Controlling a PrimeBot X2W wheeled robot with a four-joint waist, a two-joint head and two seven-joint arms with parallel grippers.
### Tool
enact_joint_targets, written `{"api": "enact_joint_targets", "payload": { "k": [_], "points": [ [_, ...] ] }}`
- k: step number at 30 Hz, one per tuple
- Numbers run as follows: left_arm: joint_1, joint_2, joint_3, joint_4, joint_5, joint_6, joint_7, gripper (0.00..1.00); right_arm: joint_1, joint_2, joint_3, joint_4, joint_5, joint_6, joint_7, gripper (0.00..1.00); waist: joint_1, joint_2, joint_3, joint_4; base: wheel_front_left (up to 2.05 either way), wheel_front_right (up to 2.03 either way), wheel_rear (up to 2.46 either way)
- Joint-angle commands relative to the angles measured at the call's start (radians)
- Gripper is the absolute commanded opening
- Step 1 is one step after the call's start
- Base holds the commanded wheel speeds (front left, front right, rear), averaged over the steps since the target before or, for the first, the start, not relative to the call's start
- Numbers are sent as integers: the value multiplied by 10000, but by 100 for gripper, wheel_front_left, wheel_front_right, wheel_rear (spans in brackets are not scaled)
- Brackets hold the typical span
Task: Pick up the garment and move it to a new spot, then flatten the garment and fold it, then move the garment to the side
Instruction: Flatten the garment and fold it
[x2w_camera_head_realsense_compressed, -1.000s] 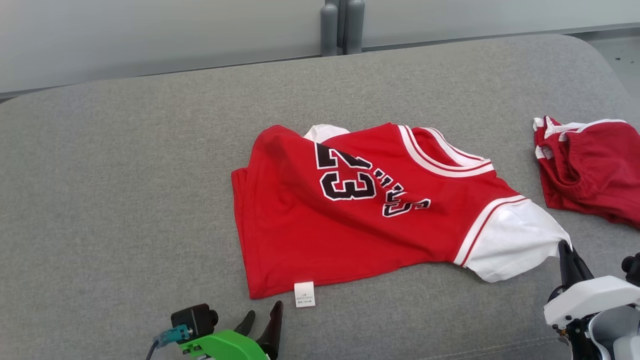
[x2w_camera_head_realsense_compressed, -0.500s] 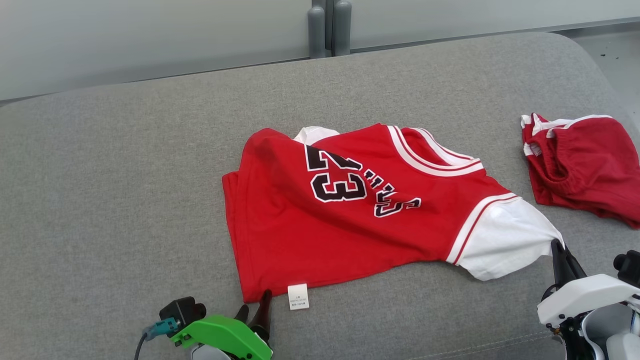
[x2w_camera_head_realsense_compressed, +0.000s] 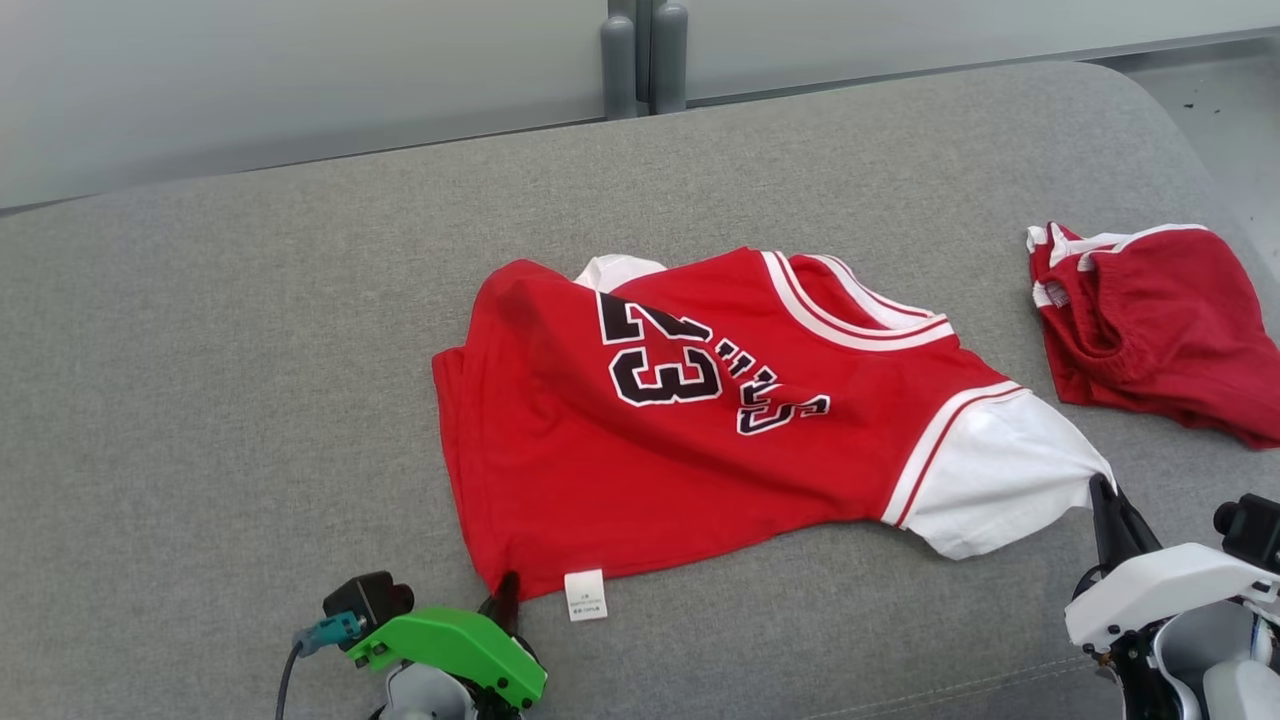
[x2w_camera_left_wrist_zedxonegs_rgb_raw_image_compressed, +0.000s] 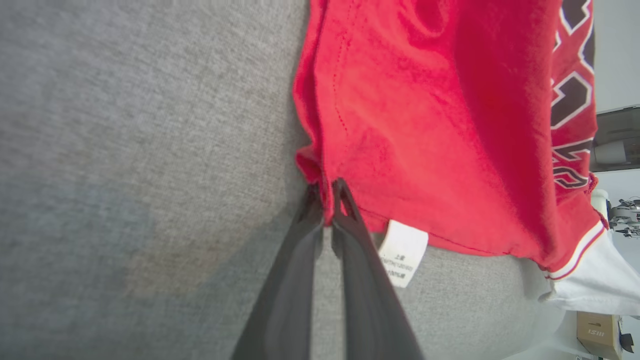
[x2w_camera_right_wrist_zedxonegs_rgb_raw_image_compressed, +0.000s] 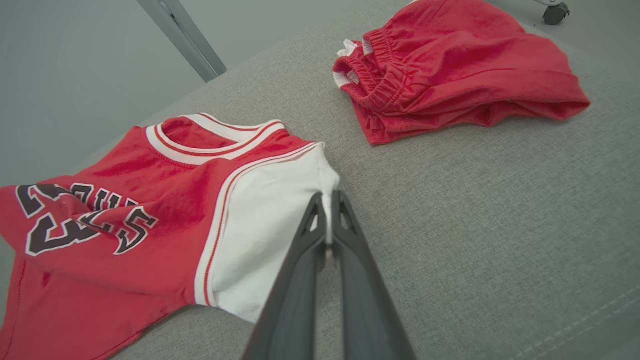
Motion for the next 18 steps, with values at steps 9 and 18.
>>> {"api": "enact_joint_targets", "payload": {
  "k": [9,18],
  "points": [
    [-583,65,-143,184,71,-517,-981,0,-47,-123,-39,-122,34,-11,-236,0,0,-1,14,69,0,0,0],
    [-795,574,245,-1471,407,-542,-1537,0,-202,-222,272,-1273,396,-11,-404,0,0,-1,-168,219,0,0,0]
  ]
}}
